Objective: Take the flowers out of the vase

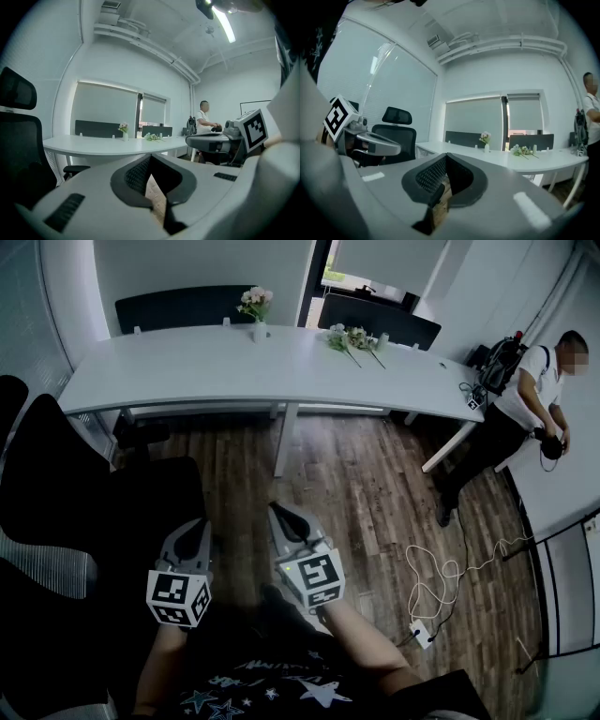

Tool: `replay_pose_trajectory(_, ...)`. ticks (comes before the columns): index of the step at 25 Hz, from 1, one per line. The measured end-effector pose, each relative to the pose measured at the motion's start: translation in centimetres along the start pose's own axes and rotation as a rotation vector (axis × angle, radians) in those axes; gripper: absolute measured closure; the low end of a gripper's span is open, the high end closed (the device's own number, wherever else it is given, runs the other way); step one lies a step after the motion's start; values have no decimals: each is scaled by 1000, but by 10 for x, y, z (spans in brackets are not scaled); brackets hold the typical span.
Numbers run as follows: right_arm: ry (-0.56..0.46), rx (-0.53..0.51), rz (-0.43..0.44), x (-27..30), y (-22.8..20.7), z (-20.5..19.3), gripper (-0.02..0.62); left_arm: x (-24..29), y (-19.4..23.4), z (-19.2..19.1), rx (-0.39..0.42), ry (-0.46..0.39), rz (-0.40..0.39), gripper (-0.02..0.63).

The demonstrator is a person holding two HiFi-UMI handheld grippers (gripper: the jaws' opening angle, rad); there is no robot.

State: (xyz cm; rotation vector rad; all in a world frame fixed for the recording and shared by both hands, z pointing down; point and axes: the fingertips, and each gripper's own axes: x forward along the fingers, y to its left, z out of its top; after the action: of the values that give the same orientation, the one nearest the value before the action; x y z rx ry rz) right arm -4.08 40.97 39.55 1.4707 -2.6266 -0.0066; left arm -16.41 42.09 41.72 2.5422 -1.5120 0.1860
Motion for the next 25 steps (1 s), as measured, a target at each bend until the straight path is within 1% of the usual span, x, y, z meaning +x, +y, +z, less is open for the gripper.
replay_pose_trajectory(5,16,56,-39,0,-7,-4,594,-7,6,-1,10,-15,-12,597)
replay_pose_trajectory(9,32,85,-38,2,-5,-7,594,-12,9,1,9,-23,-13,597)
replay_pose_trajectory(15,51,83,-34,5,3,-16,594,-23,18,-4,2,-11,-8,597)
replay_pose_trajectory(18,57,125,-36,-2,1,-25,594,-27,17,-8,-10,-7,-11,597)
replay_pose_trajectory(21,39,171,-47,-12,-4,-28,594,-31,14,-14,-19,-7,-26,597)
replay_pose_trajectory(25,-15,149,-100,-18,-17,-20,594,-29,14,-18,-24,-4,-41,597)
